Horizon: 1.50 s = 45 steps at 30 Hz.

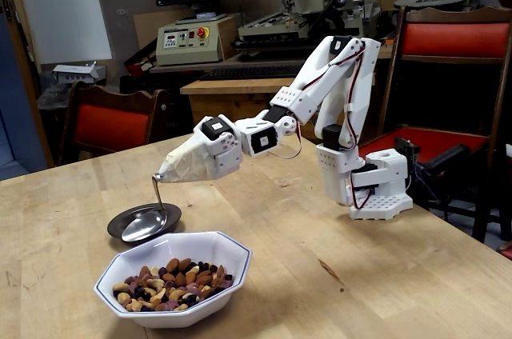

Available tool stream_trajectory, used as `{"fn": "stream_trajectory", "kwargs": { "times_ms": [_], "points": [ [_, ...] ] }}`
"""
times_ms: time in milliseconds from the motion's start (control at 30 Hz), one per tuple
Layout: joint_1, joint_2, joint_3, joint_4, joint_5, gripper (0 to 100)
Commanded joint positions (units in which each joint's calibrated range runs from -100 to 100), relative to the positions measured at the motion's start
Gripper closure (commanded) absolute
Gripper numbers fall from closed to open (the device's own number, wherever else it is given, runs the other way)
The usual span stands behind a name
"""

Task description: Use spoon to take food

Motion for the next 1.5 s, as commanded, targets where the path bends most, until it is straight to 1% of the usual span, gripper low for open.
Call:
{"fn": "stream_trajectory", "kwargs": {
  "times_ms": [0, 200, 500, 700, 800, 867, 900, 1000, 1467],
  "points": [
    [-0.49, -0.47, -3.45, -1.40, 0.20, 96],
    [-0.49, -0.47, -2.92, -1.24, 0.24, 96],
    [-0.57, -1.24, 6.82, -1.56, 0.29, 96],
    [-0.57, -0.81, 8.23, -1.56, 0.34, 96],
    [-0.57, -0.64, 8.76, -1.56, 2.10, 96],
    [-0.57, -0.64, 8.76, -1.56, 4.15, 96],
    [-0.57, -0.64, 8.41, -1.56, 6.11, 96],
    [-0.57, -0.64, 8.76, -1.56, 7.67, 96],
    [-0.57, -0.64, 8.85, -1.56, 7.96, 96]
  ]
}}
